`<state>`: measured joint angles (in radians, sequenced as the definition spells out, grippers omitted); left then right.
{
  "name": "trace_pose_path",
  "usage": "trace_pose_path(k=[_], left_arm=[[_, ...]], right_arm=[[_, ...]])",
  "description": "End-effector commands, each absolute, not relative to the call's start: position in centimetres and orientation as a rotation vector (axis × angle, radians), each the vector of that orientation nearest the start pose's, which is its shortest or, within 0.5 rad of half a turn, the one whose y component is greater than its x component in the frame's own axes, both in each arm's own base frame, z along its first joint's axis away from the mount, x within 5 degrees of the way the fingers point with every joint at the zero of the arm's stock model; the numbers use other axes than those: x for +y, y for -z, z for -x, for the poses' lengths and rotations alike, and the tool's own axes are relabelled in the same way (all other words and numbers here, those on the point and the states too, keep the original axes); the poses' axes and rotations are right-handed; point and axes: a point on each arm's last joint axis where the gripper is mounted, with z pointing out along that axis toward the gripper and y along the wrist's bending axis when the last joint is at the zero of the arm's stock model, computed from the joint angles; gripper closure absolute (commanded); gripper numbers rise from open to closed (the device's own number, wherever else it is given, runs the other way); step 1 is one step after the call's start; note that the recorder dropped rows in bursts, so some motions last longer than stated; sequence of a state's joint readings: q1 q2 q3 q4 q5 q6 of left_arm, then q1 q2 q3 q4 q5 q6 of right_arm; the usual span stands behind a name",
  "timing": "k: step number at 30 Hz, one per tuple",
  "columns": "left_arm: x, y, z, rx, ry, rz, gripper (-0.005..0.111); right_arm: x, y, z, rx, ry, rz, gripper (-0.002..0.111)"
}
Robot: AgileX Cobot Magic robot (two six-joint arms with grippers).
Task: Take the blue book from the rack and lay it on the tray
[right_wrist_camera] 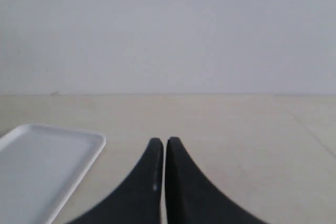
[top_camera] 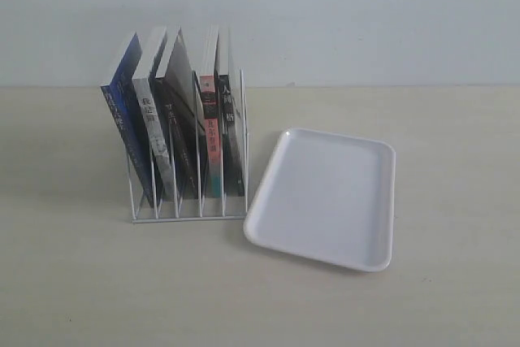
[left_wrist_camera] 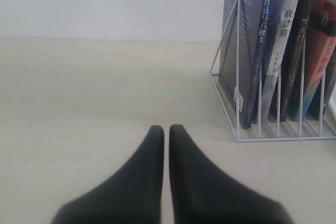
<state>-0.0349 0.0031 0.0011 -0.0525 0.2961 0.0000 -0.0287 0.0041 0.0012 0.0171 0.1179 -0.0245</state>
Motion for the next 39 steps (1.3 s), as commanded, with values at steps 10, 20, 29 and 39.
trace_pose_path(k=[10, 20, 29, 39], left_arm=[[-0.3, -18.7, -5.4, 1.776, 0.077, 0.007, 0.103], [-0.3, -18.7, -5.4, 1.776, 0.077, 0.007, 0.103], [-0.3, -18.7, -5.4, 1.776, 0.077, 0.007, 0.103], [-0.3, -18.7, -5.4, 1.776, 0.077, 0.007, 0.103]], right_arm=[[-0.2, -25.3, -4.3, 1.013, 0.053, -0.011, 0.107], [-0.2, -32.9, -6.4, 1.38, 0.11, 0.041, 0.107], [-0.4, -35.0, -11.9, 1.566, 0.099, 0.04, 0.107], [-0.4, -35.5, -13.0, 1.477, -0.078, -0.12, 0.107]])
